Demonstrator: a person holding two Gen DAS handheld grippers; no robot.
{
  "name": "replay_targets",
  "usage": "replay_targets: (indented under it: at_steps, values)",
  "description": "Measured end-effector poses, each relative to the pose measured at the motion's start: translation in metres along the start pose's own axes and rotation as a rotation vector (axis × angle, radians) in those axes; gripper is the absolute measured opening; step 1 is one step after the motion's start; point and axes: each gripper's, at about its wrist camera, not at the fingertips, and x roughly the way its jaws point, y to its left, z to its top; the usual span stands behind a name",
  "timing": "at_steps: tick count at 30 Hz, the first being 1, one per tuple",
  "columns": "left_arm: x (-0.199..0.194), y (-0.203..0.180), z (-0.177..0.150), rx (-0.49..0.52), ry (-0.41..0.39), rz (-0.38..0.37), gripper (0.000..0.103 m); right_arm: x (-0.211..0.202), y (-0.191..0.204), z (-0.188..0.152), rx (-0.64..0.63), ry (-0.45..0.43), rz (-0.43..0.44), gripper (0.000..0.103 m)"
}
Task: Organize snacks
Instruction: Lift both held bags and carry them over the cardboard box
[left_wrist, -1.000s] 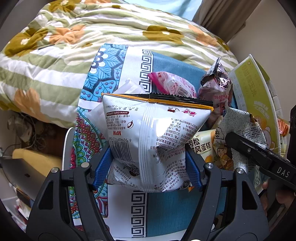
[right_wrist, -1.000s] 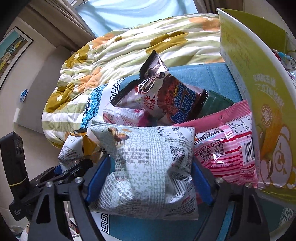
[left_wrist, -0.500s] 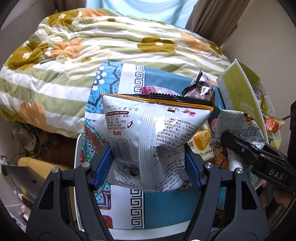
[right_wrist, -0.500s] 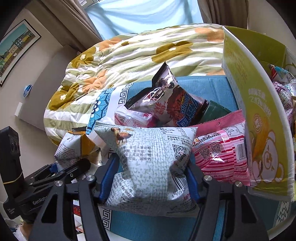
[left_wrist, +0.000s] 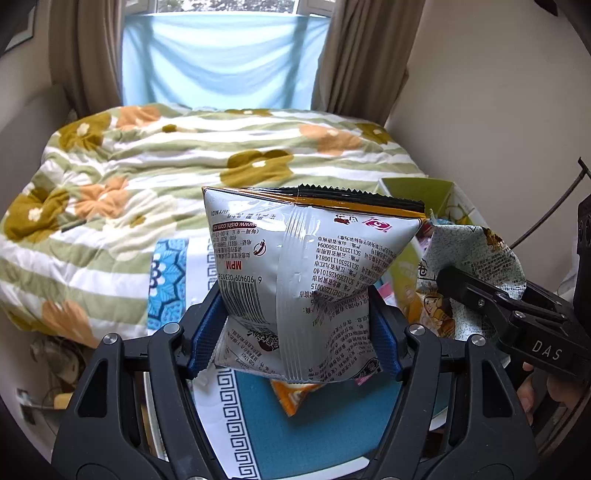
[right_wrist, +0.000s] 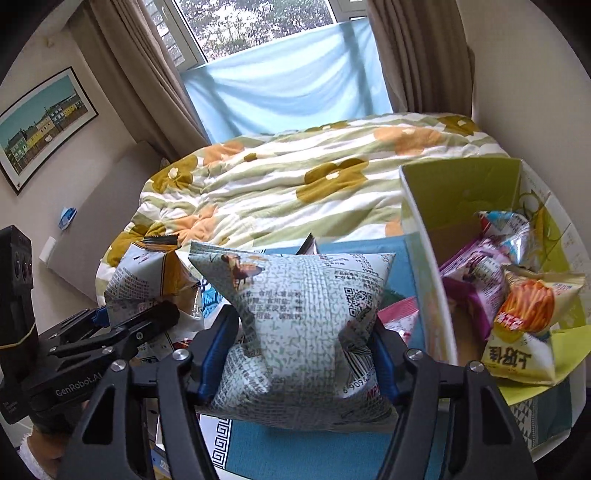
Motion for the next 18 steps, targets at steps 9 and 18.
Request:
replay_targets:
  at_steps: [9, 18]
  values:
    - [0.031, -0.093, 0.048, 0.048, -0.032, -0.041, 0.067, -0.045, -0.081, 0.047, 0.024, -0.096, -0.057, 0.062]
    - [0.110, -0.191, 0.095, 0.013, 0.017, -0.067, 0.067, -0.053, -0.197, 0.094, 0.070, -0.098, -0.071, 0.062]
